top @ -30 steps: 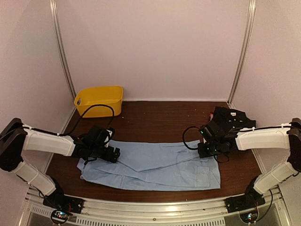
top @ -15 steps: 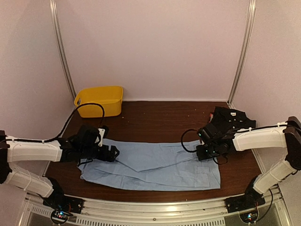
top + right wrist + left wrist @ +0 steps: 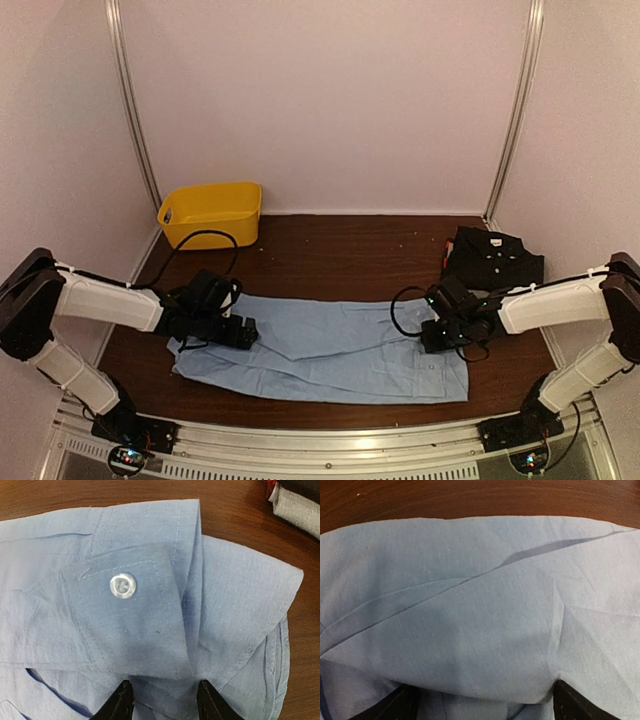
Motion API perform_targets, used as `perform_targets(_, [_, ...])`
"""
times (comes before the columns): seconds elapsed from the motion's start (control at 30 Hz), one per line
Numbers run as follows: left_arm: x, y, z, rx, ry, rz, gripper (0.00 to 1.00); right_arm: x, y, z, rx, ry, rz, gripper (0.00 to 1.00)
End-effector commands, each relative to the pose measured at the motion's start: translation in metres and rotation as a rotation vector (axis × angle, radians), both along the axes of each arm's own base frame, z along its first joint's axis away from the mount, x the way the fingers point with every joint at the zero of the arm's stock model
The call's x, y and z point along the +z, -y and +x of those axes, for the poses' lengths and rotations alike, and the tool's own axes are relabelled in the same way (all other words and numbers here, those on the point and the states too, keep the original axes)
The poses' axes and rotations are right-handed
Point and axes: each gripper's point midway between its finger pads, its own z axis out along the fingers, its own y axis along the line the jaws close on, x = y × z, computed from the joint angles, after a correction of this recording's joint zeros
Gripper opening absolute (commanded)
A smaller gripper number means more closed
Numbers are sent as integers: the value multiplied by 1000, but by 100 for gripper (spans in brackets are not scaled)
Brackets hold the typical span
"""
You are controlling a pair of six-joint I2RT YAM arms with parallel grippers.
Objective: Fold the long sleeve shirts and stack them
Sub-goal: Rotate the rectangle-folded shirt at the center of the board.
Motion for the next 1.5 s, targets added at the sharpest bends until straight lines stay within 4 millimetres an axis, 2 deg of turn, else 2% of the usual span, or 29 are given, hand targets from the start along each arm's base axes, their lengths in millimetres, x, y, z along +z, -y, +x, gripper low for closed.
perform_targets(0.0, [-9, 6, 17, -30, -9, 35, 94, -23, 12, -30, -35, -97, 18, 45])
perform_targets(0.07, [-7, 11, 31, -45, 9, 51, 94, -26, 15, -36, -52, -107, 36, 45])
perform_targets(0.17, [-6, 25, 56, -89, 28, 80, 94, -23, 8, -42, -59, -104, 98, 44])
perform_targets(0.3, [-2, 49, 90, -145, 76, 107, 94, -21, 4, -54, -78, -101, 97, 44])
perform_targets(0.5, [-11, 89, 129, -238, 97, 107, 94, -26, -4, -81, -78, -116, 50, 44])
perform_targets(0.53, [-8, 99, 138, -257, 113, 92, 94, -27, -5, -86, -71, -121, 41, 44])
perform_targets(0.77, [-19, 135, 176, -366, 167, 110, 95, -38, -7, -122, -44, -161, -37, 44])
perform_targets(0.83, [-19, 150, 185, -409, 182, 90, 95, -37, -13, -131, -27, -167, -42, 44])
perform_targets(0.97, [-22, 177, 205, -465, 202, 53, 95, -38, -42, -150, 38, -186, -9, 44])
perform_targets(1.03, [-22, 187, 215, -475, 212, 46, 91, -43, -53, -159, 71, -196, -34, 44])
perform_targets(1.13, [-16, 197, 228, -478, 230, 40, 95, -47, -75, -172, 142, -201, -82, 44])
perform_targets(1.33, [9, 199, 244, -444, 282, 37, 98, -37, -140, -180, 326, -149, -98, 45])
perform_targets(1.47, [37, 191, 258, -403, 329, 9, 98, -18, -170, -179, 414, -104, -48, 48])
